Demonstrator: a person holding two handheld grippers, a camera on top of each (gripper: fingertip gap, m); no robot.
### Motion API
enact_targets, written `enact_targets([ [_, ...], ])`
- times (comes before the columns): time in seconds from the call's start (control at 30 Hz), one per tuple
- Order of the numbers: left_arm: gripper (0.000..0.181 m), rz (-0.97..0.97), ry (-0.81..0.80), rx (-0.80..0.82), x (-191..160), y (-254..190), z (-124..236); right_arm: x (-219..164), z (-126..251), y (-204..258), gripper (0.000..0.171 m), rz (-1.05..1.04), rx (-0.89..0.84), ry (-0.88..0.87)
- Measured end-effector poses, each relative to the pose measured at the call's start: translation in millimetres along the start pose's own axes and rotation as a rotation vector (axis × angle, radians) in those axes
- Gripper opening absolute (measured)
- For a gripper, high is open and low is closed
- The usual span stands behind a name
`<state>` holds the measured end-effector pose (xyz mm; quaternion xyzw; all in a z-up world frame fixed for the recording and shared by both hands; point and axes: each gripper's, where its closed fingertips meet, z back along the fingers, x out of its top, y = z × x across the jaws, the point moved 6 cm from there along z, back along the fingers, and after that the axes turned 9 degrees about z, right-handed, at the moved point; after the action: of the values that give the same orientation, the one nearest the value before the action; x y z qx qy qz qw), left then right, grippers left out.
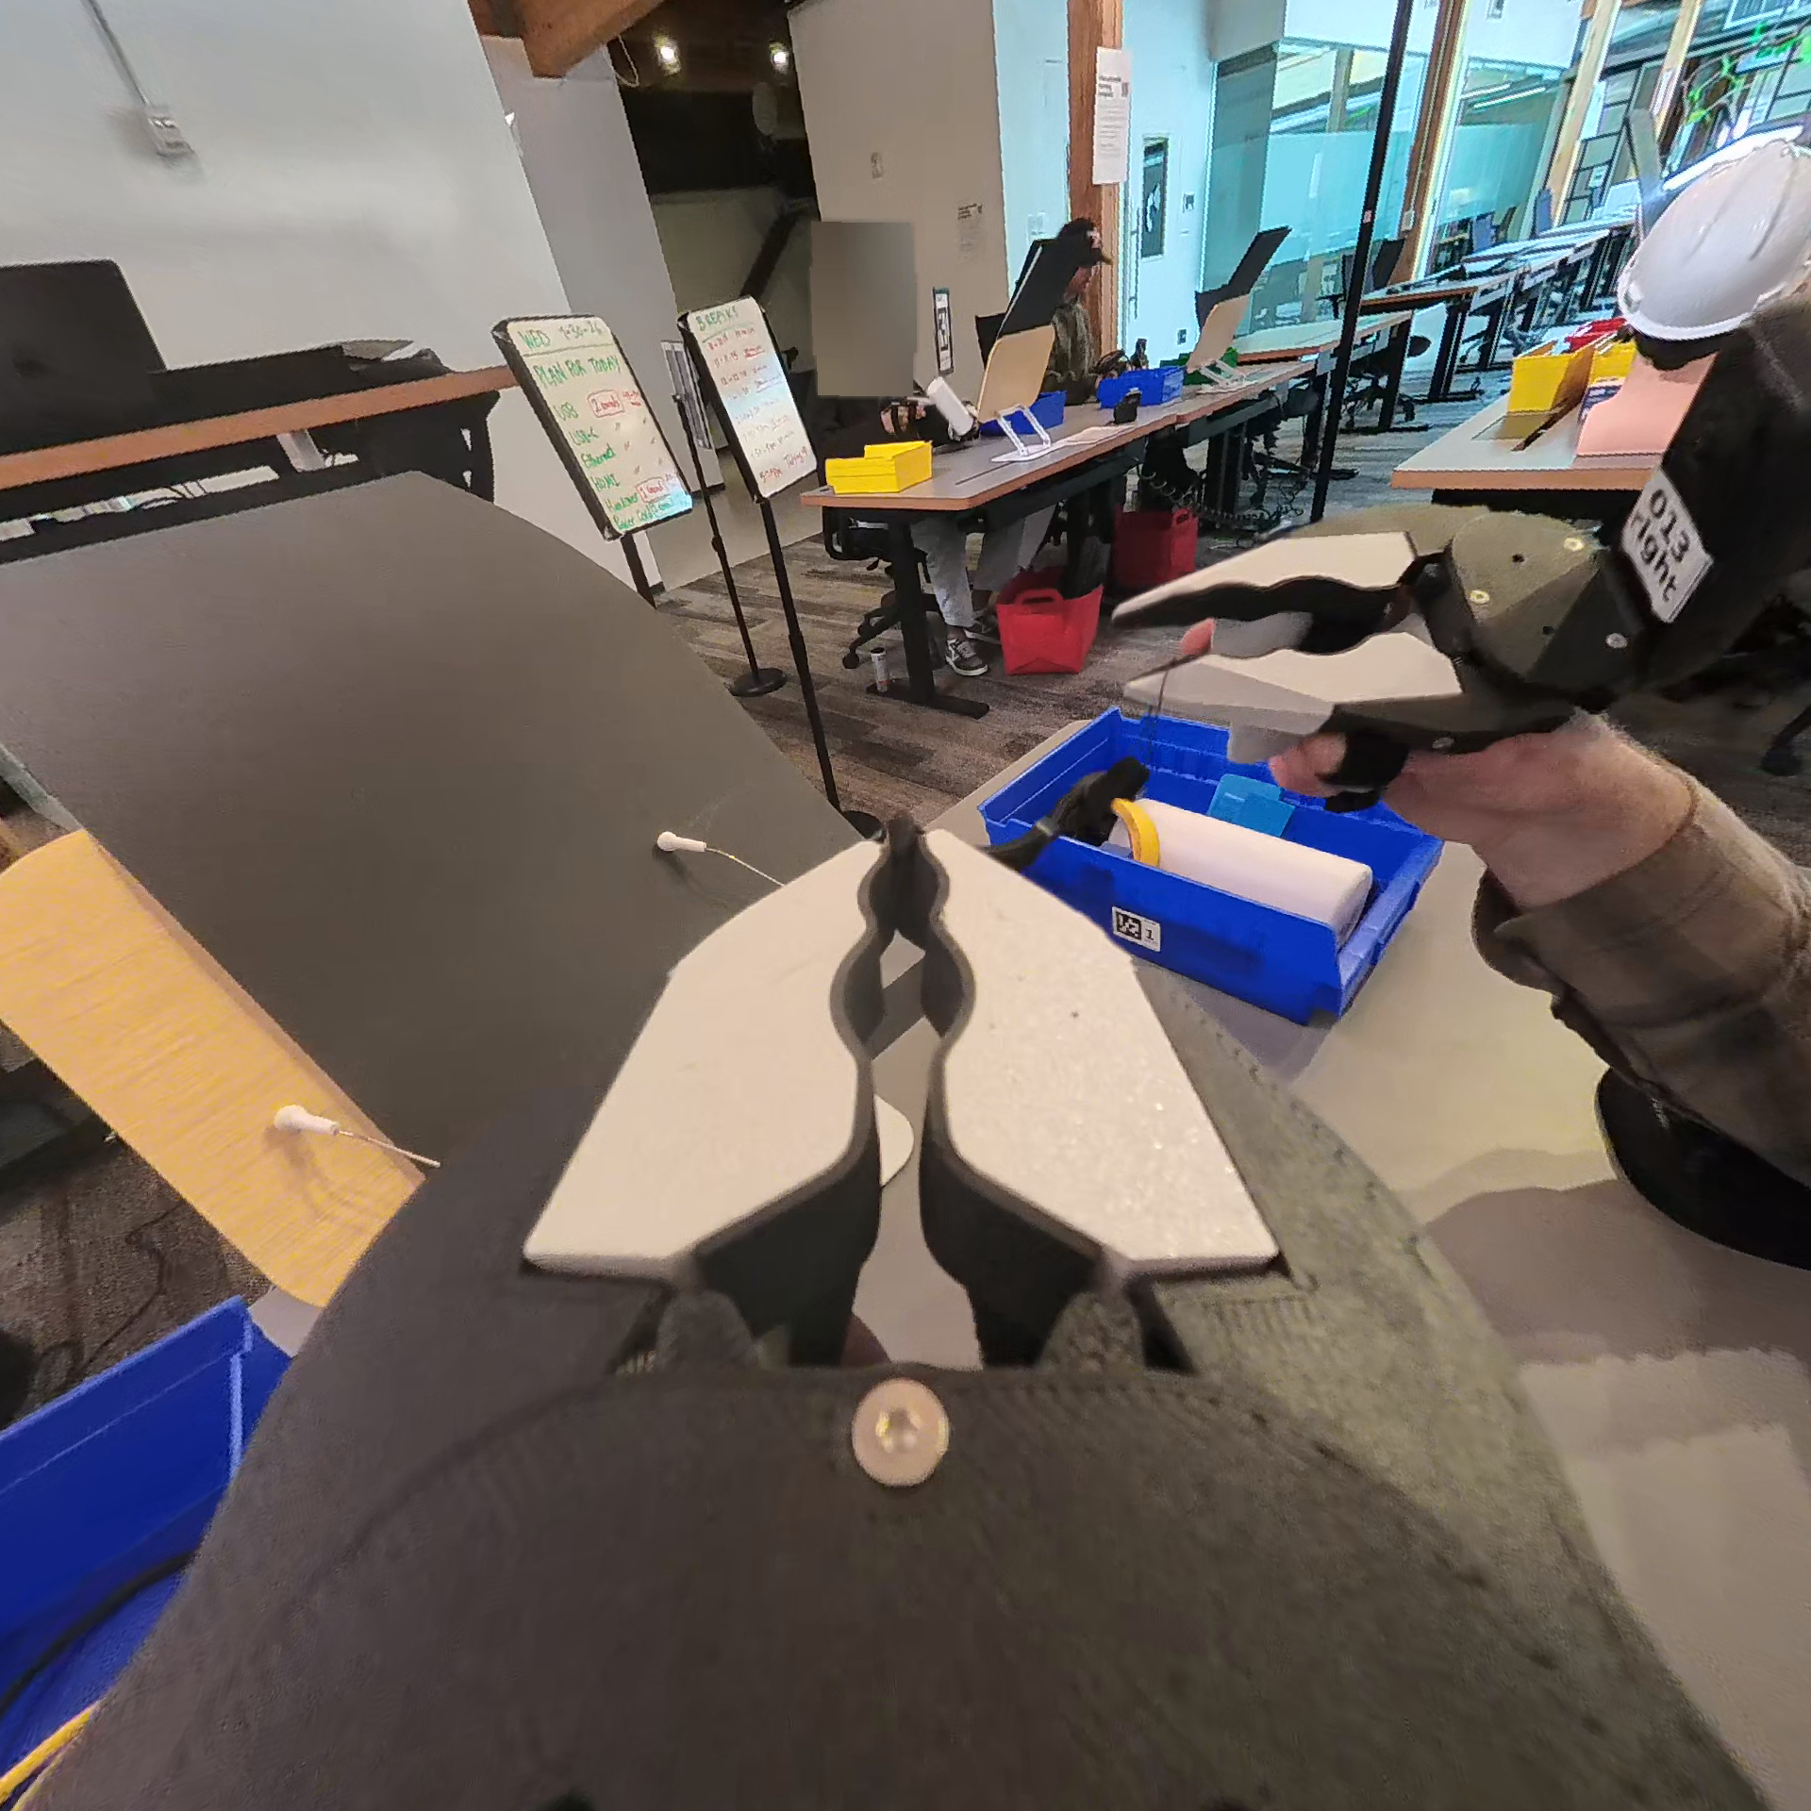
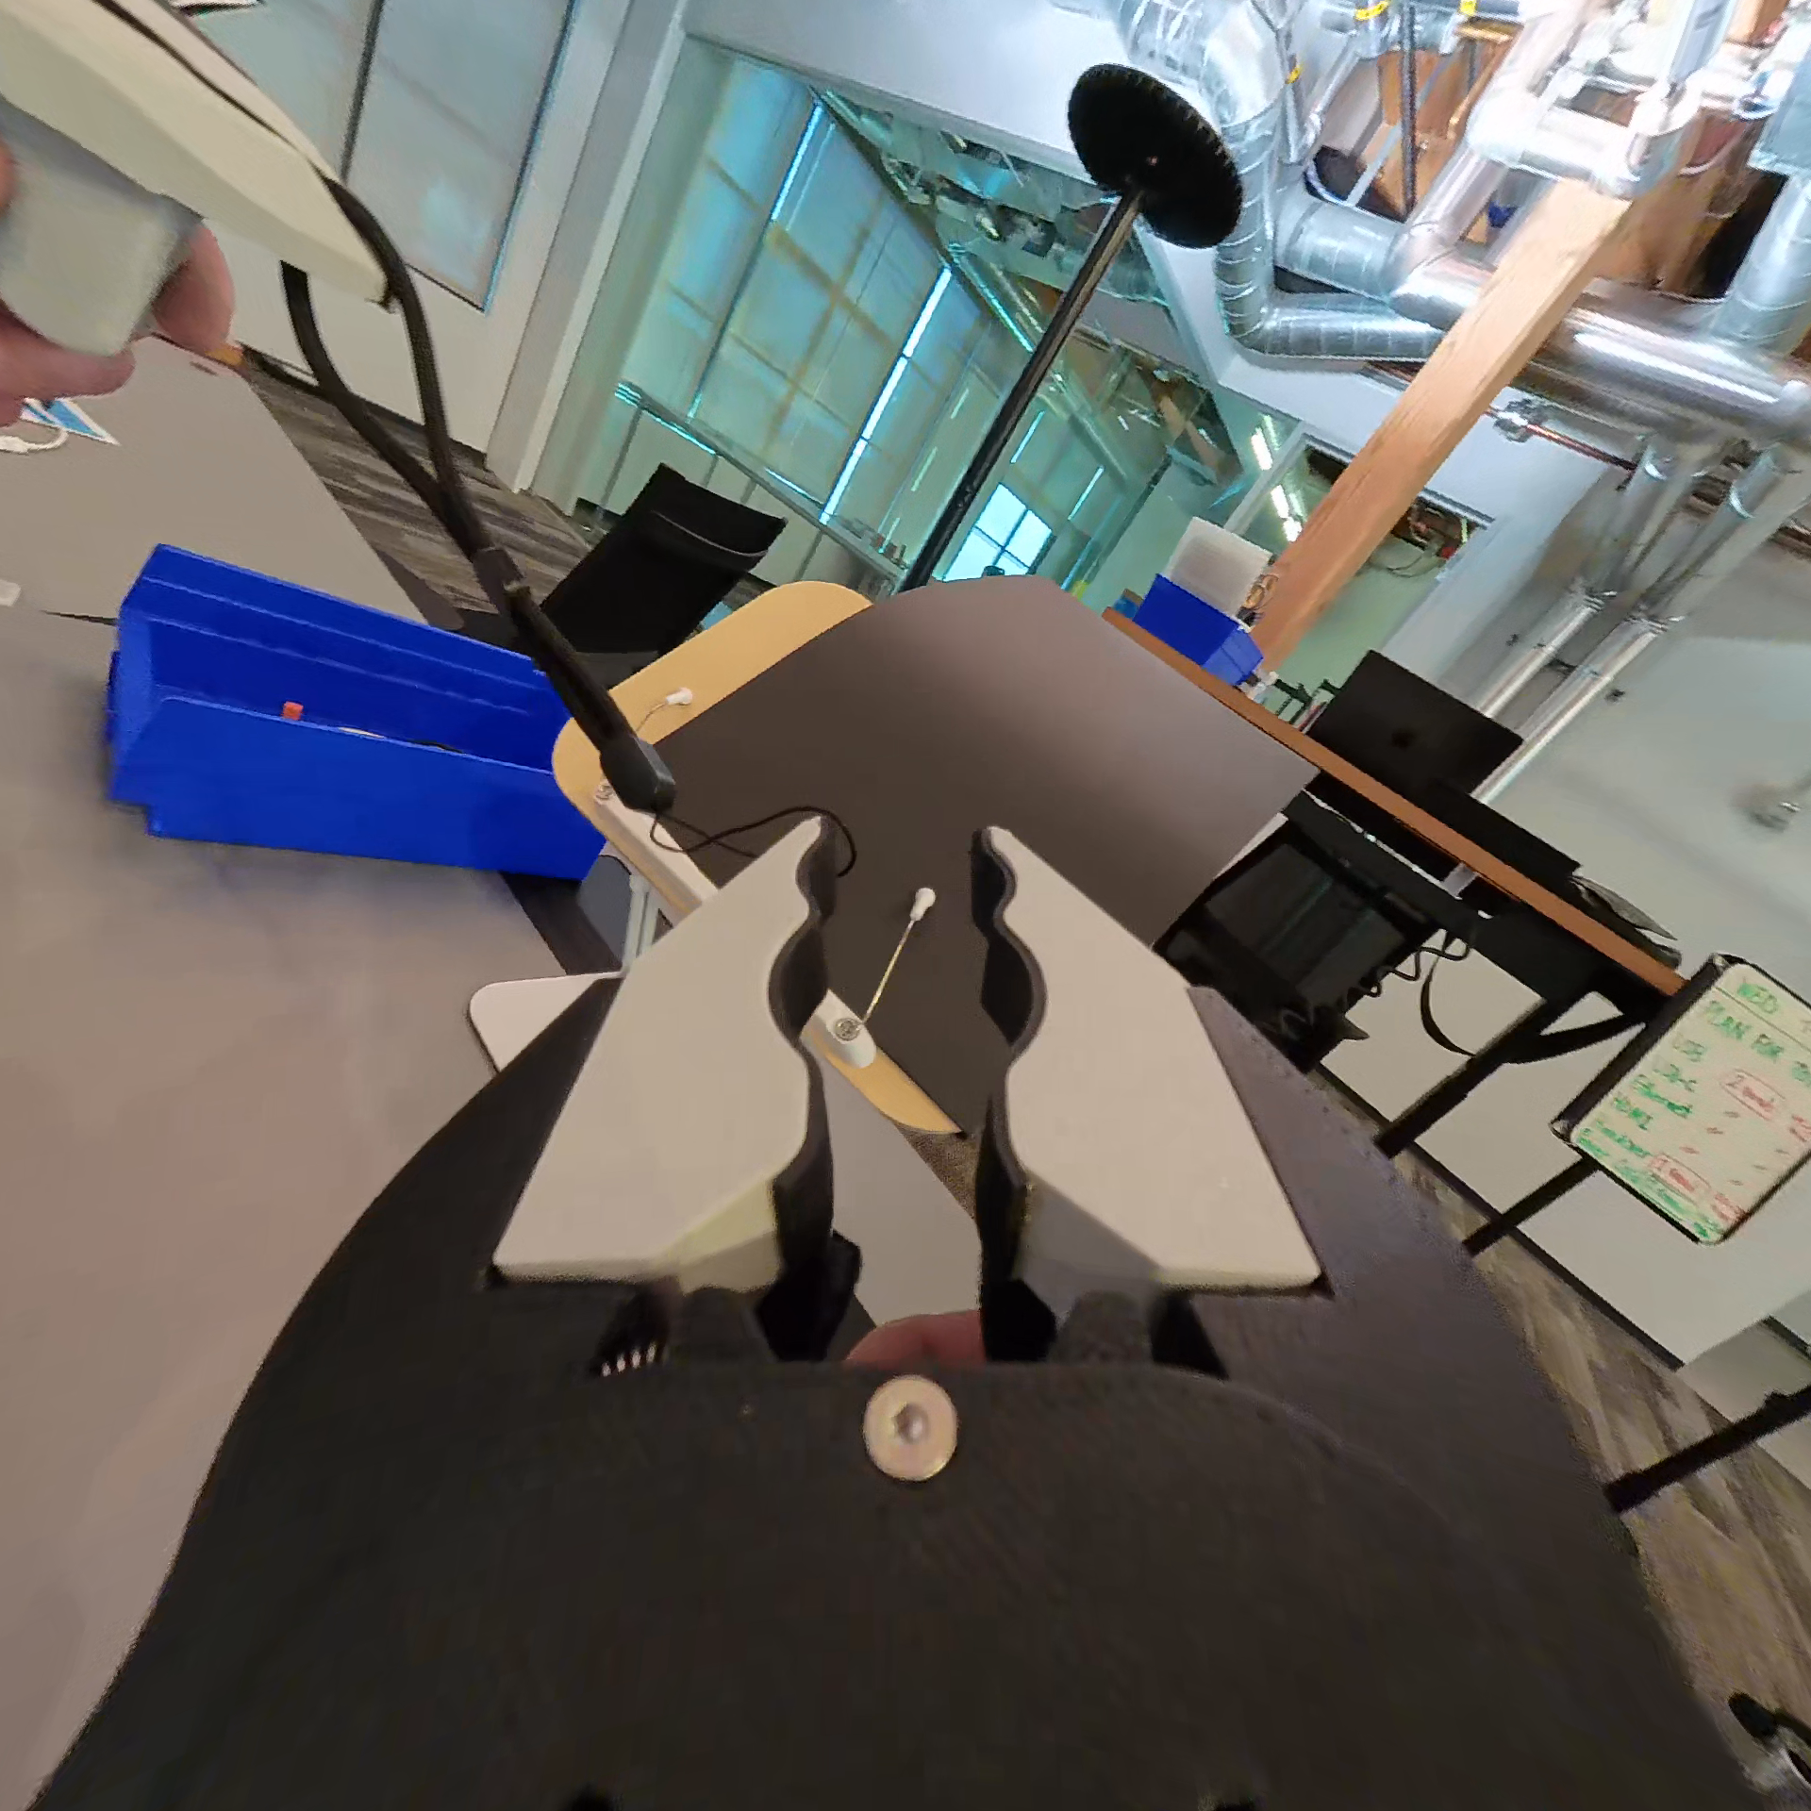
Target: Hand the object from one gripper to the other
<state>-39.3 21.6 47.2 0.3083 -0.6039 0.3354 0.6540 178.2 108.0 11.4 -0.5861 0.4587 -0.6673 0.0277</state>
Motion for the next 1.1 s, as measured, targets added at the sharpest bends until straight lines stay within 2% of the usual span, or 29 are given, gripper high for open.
enact_targets([
  [0.17, 0.001, 0.000, -0.014, 0.013, 3, 4, 3, -4, 8, -26, 0.026, -0.198, -0.108, -0.083],
  [0.27, 0.001, -0.002, -0.013, 0.011, 3, 5, 3, -12, 9, -33, 0.039, -0.281, -0.106, -0.082],
  [0.3, 0.001, -0.007, -0.012, 0.015, 3, 4, 2, -11, 9, -32, 0.038, -0.278, -0.099, -0.104],
  [0.37, 0.001, -0.010, -0.021, 0.026, 4, 6, 3, -1, 10, -22, 0.028, -0.276, 0.007, -0.206],
  [0.4, 0.001, -0.010, -0.024, 0.031, 5, 7, 3, 1, 9, -17, 0.029, -0.295, 0.066, -0.221],
  [0.5, 0.002, -0.003, -0.035, 0.057, 8, 16, 7, -3, 6, -9, 0.036, -0.291, 0.167, -0.176],
  [0.63, 0.002, 0.001, -0.035, 0.083, 8, 25, 13, -14, 7, 20, 0.043, -0.230, 0.452, -0.061],
  [0.7, 0.002, -0.014, -0.029, 0.102, 8, 29, 14, -22, 15, 43, 0.056, -0.150, 0.637, 0.033],
  [0.77, 0.002, -0.020, -0.027, 0.114, 7, 31, 14, -25, 19, 53, 0.070, -0.078, 0.691, 0.053],
  [0.83, 0.002, -0.023, -0.024, 0.110, 7, 31, 12, -19, 19, 54, 0.078, -0.085, 0.692, 0.007],
  [0.87, 0.002, -0.027, -0.020, 0.101, 6, 30, 11, -14, 17, 51, 0.075, -0.096, 0.660, -0.026],
  [0.97, 0.002, -0.068, 0.049, 0.043, 2, 18, 3, 4, 15, 51, 0.050, -0.091, 0.587, -0.162],
  [1.0, 0.002, -0.093, 0.065, 0.034, 0, 12, 0, 8, 13, 54, 0.048, -0.081, 0.572, -0.175],
  [1.1, 0.001, -0.173, 0.119, -0.017, -8, -12, -14, 15, 1, 64, 0.056, -0.046, 0.487, -0.172],
])
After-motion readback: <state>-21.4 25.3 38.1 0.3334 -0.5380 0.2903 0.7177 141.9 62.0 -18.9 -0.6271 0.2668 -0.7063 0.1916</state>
